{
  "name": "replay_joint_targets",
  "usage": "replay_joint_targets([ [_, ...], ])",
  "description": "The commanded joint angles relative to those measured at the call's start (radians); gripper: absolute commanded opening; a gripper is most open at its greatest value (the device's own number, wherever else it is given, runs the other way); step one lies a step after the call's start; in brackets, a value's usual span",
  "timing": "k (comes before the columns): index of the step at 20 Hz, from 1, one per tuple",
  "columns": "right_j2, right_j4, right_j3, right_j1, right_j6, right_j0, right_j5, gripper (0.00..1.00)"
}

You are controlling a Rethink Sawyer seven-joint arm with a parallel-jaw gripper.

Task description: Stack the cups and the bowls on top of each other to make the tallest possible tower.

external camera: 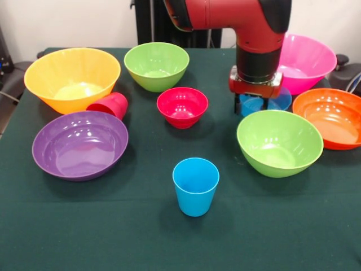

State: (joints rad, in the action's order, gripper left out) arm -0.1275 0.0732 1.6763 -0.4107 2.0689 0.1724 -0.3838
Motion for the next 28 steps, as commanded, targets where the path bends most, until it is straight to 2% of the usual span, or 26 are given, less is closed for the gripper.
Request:
replay_joint_targets([
  [1, -0.018, 0.068, -0.067, 0.079, -0.034, 0.027, -0.060, 1.00],
  [12, -0.048, 0.071, 0.036, 0.023, -0.028, 0.060, -0.074, 1.00],
  [19, -0.066, 0.052, 0.062, 0.006, -0.009, 0.058, -0.087, 1.00],
  [28, -0.073, 0.028, 0.041, 0.005, 0.004, 0.047, -0.132, 1.00],
])
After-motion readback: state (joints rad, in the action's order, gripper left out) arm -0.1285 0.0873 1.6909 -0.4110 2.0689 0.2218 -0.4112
